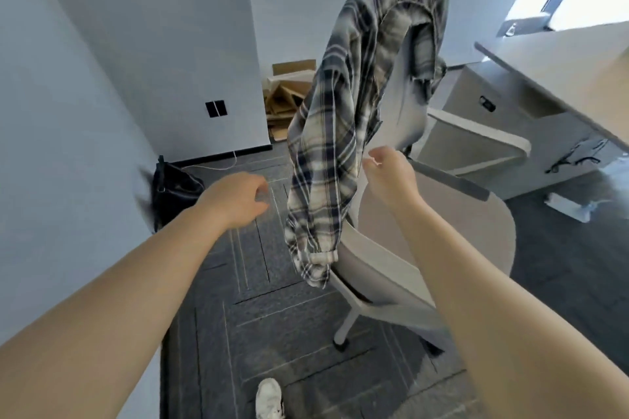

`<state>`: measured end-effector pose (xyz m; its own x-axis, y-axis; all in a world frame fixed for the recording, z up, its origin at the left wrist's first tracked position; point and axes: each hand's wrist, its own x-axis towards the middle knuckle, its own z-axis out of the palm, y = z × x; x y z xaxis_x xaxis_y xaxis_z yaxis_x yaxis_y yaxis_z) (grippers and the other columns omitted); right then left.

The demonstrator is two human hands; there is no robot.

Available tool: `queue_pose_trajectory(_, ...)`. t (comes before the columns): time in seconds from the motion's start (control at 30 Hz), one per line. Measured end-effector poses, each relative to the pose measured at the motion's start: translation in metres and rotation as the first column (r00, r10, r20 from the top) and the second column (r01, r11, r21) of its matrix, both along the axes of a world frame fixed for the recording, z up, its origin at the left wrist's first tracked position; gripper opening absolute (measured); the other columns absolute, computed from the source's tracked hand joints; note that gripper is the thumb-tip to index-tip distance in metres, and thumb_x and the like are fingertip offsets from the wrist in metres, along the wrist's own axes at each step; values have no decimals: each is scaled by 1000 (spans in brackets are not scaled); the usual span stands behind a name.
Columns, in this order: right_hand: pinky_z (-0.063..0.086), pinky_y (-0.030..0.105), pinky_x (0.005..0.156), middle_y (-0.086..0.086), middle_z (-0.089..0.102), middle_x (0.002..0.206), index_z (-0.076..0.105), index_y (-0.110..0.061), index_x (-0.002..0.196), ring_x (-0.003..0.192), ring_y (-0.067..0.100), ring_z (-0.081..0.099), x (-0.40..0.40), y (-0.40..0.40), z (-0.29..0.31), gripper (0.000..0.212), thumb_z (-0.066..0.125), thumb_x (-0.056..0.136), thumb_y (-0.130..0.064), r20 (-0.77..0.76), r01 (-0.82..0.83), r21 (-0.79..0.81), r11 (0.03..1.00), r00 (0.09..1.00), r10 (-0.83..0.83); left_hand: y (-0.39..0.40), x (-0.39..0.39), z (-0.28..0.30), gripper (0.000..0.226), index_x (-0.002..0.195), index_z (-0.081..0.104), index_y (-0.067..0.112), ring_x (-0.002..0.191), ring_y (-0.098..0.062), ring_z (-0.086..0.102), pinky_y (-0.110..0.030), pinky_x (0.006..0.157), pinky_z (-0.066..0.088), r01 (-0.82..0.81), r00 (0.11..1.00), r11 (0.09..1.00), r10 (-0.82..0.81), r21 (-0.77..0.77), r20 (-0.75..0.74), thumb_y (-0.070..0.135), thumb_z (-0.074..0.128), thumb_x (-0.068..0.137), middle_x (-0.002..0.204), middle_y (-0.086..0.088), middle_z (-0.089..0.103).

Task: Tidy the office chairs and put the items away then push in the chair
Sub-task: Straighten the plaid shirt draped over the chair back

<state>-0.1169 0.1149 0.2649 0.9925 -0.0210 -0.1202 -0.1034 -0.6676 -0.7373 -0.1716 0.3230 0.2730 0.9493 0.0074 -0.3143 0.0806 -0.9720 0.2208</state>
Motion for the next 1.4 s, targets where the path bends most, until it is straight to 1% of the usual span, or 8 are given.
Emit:
queue_pose_trajectory(0.1, 32, 28, 64, -3, 43, 73, 45, -25, 68, 70, 16, 43, -6, 8, 38, 28, 40, 95, -28, 131, 21, 96, 995, 991, -34, -3, -13, 30, 39, 128, 50, 8, 122, -28, 50, -37, 102, 41, -7, 998, 1000, 7, -11, 65, 24, 51, 92, 135, -13, 52)
queue_pose_trajectory(0.4, 35, 30, 76, 16, 50, 131, 36, -2, 132, 111, 30, 51, 15, 35, 101, 53, 55, 89, -27, 158, 54, 82, 995, 985, -67, 4, 3, 75, 41, 130, 48, 10, 121, -28, 50, -39, 102, 43, 29, 984, 999, -24, -22, 179, 23, 52, 91, 135, -13, 51)
queue_pose_trajectory(0.63, 38, 25, 57, 11, 56, 98, 47, -4, 119, 85, 24, 51, 18, 29, 108, 38, 55, 83, -3, 74, 70, -25, 997, 995, -68, 6, 45, 89, 61, 142, 30, 14, 127, -28, 44, -40, 104, 41, 122, 959, 991, -105, -50, 262, 19, 58, 88, 142, -13, 42)
queue_pose_trajectory(0.77, 44, 28, 70, 2, 55, 87, 48, -8, 124, 77, 20, 53, -11, 3, 117, 47, 61, 80, 1, 36, 9, 53, 999, 999, -11, -11, 67, 99, 82, 148, 9, 21, 136, -32, 32, -44, 111, 36, 213, 933, 973, -175, -88, 313, 17, 61, 86, 152, -15, 24)
queue_pose_trajectory(0.93, 41, 26, 59, -1, 52, 79, 56, -19, 84, 80, 21, 52, -44, -34, 136, 17, 70, 76, -14, 4, 72, -89, 993, 997, -72, -46, 79, 110, 92, 148, -4, 26, 141, -36, 18, -50, 114, 27, 314, 895, 946, -266, -83, 359, 20, 63, 85, 156, -15, 9)
queue_pose_trajectory(1.13, 45, 38, 85, 7, 58, 118, 49, -9, 117, 107, 26, 56, -51, -25, 136, 54, 67, 79, -42, 215, 252, -566, 785, 964, -154, -79, 91, 117, 89, 147, -8, 29, 142, -40, 9, -52, 112, 25, 420, 807, 906, -398, 50, 436, 22, 58, 88, 158, -14, -6)
queue_pose_trajectory(1.3, 45, 40, 90, 11, 64, 112, 52, -6, 109, 106, 30, 59, -61, -46, 125, 54, 67, 78, -46, 364, 416, -676, 608, 906, -215, -102, 103, 118, 59, 136, 30, 15, 144, -38, 8, -60, 115, -1, 484, 718, 865, -478, 130, 506, 30, 58, 86, 153, -11, 26)
queue_pose_trajectory(1.4, 46, 38, 85, 11, 66, 101, 54, -5, 100, 96, 29, 61, -71, -58, 119, 61, 67, 72, -57, 424, 486, -657, 576, 870, -251, -113, 103, 122, 57, 124, 42, 5, 126, -34, 41, -52, 115, 15, 564, 644, 810, -552, 159, 530, 33, 66, 80, 127, -17, 53)
